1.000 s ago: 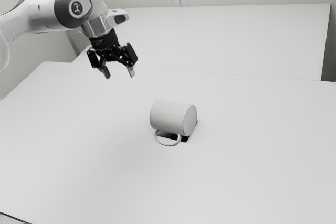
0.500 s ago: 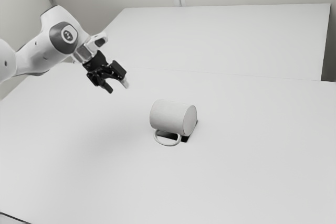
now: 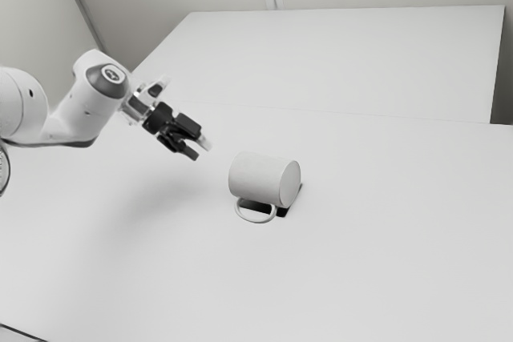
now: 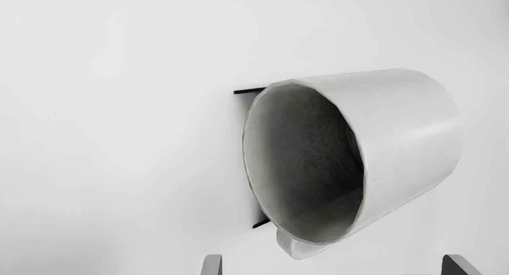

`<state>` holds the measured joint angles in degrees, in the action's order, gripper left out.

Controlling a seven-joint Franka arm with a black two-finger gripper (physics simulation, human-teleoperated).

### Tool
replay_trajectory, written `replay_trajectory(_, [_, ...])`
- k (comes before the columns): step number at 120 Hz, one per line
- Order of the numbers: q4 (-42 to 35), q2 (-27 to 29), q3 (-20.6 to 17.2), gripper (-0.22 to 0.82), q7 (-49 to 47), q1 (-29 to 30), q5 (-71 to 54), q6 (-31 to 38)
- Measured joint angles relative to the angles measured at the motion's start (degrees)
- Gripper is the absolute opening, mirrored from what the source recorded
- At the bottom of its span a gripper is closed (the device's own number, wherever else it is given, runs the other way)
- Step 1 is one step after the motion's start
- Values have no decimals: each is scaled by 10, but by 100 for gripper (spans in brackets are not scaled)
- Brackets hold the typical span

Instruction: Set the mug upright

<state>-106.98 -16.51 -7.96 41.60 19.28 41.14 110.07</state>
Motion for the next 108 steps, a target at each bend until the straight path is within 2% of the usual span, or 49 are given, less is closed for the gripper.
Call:
replay_trajectory(46, [4, -39, -19, 60, 82, 9, 76, -48])
replay_trajectory(108, [8, -82, -43, 59, 135, 4, 162, -88])
